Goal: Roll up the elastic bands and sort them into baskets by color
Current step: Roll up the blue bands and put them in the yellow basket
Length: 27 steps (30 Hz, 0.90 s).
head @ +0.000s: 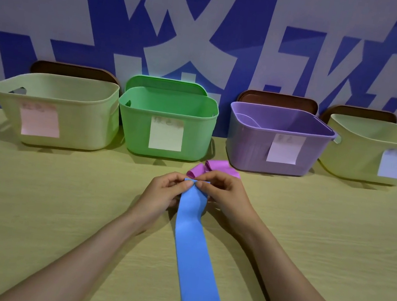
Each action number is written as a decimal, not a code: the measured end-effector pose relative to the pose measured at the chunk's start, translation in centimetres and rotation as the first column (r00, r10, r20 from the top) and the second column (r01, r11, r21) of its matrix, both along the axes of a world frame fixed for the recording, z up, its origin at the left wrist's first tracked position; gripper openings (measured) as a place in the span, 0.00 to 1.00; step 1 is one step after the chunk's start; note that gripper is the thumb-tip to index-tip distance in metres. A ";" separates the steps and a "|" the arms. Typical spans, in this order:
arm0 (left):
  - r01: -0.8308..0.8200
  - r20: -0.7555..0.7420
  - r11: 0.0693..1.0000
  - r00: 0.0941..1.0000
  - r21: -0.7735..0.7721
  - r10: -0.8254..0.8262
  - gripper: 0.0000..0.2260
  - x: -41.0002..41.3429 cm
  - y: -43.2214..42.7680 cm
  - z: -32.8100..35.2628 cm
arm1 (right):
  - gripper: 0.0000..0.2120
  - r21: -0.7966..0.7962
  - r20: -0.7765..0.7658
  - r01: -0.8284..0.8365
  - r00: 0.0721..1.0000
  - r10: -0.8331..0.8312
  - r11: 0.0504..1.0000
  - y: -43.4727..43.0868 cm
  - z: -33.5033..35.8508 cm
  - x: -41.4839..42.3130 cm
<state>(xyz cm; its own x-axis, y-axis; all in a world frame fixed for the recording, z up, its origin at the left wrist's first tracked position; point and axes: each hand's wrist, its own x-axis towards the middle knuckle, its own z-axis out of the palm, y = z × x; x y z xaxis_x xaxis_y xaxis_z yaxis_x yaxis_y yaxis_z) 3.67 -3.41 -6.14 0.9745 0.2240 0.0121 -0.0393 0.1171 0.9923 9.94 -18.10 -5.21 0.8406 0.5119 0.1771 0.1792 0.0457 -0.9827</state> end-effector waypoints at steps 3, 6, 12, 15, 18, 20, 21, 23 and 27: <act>0.005 -0.008 1.000 1.000 -0.031 -0.006 0.04 0.1 -0.1 0.1 | 0.07 0.037 -0.039 -0.017 0.999 0.019 0.999 -0.1 0.1 -0.2; 0.004 -0.023 0.999 1.000 -0.051 -0.005 0.04 0.2 -0.4 0.2 | 0.08 0.020 -0.048 0.011 0.999 -0.010 1.000 -0.1 0.1 -0.1; 0.013 -0.041 0.995 0.999 -0.095 -0.017 0.07 0.1 -0.6 0.4 | 0.06 0.020 -0.044 0.059 0.997 -0.058 0.998 0.0 0.0 -0.1; -0.017 -0.037 0.992 0.999 -0.122 0.012 0.06 0.1 -0.7 0.5 | 0.06 -0.010 0.018 0.066 0.998 -0.066 0.998 0.2 -0.1 0.0; -0.055 -0.040 0.994 0.998 -0.095 0.052 0.04 0.2 -0.5 0.4 | 0.05 -0.043 0.056 0.053 0.997 -0.050 0.998 0.1 0.0 -0.1; -0.067 -0.034 0.995 0.997 -0.075 0.064 0.03 0.1 -0.4 0.3 | 0.05 -0.023 0.004 0.020 1.000 -0.020 1.000 0.0 0.1 -0.3; -0.073 -0.025 0.995 0.997 -0.068 0.071 0.03 0.1 -0.4 0.2 | 0.05 -0.002 -0.040 0.001 0.999 -0.001 1.000 -0.1 0.2 -0.4; -0.092 -0.005 0.995 0.996 -0.042 0.092 0.03 0.1 -0.4 0.2 | 0.04 0.023 -0.107 -0.009 0.994 0.012 1.000 -0.1 0.2 -0.5; -0.128 0.020 0.991 0.992 0.030 0.127 0.04 0.1 -0.5 0.1 | 0.03 0.022 -0.158 0.010 0.987 -0.006 1.000 -0.1 0.3 -0.4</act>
<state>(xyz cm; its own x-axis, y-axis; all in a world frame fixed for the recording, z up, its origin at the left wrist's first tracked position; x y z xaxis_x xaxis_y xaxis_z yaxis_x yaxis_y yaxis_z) 3.78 -3.88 -6.03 0.9375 0.3458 0.0387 -0.0702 0.0790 0.9944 9.49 -18.24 -4.91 0.8629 0.5026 0.0531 0.0218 0.0679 -0.9975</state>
